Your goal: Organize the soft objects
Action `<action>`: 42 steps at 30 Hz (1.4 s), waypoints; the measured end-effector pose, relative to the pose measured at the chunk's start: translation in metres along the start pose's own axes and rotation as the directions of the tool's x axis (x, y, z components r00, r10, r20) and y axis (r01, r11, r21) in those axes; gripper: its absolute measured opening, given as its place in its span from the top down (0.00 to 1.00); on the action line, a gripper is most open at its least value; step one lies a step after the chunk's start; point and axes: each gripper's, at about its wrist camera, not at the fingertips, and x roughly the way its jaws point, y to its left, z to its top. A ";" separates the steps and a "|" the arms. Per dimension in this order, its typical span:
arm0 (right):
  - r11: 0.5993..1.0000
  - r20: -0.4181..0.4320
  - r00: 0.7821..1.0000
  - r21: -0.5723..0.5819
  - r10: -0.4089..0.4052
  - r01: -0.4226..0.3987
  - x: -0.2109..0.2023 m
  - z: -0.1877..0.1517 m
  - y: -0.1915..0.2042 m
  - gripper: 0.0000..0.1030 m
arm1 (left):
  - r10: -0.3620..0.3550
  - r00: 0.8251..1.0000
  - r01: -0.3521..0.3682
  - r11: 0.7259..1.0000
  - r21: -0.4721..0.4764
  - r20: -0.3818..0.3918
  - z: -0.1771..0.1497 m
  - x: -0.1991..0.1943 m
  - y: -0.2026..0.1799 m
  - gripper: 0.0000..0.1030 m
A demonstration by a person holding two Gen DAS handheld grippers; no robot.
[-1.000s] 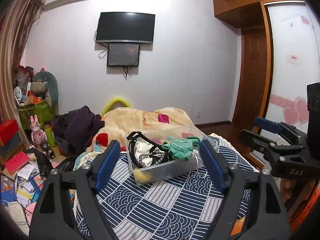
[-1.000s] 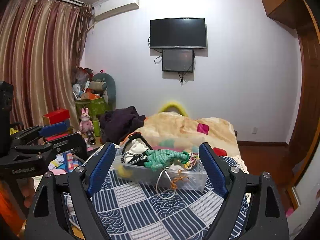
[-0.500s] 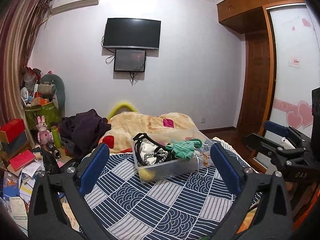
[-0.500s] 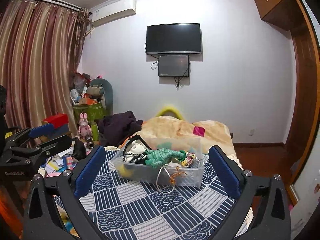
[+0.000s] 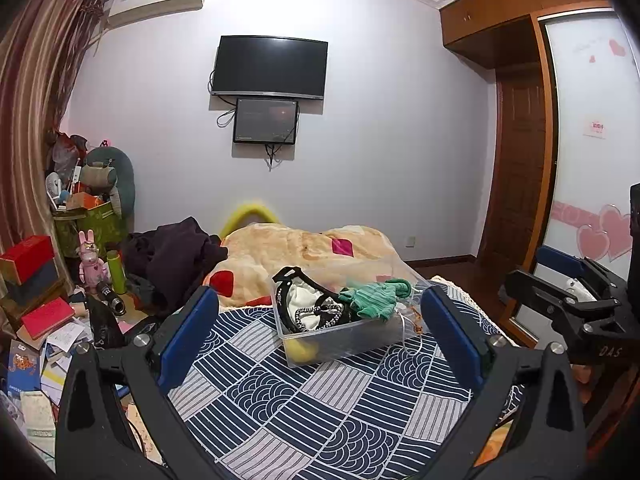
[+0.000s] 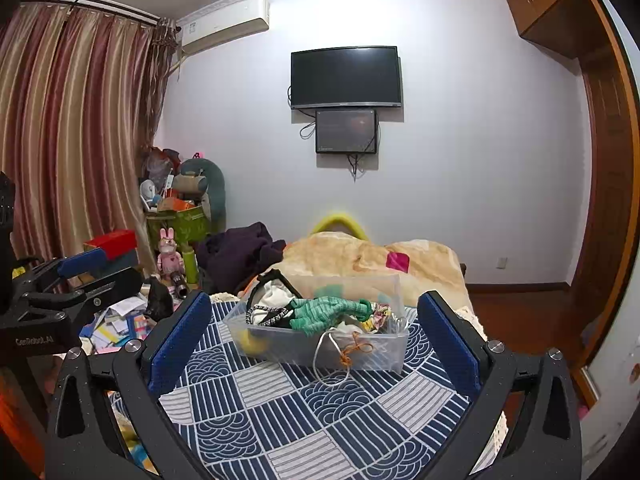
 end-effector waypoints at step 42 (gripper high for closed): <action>1.000 -0.009 1.000 0.021 -0.009 0.009 -0.003 -0.001 -0.003 0.00 | -0.027 0.999 0.027 0.999 -0.029 -0.028 0.001 0.005 0.002 0.00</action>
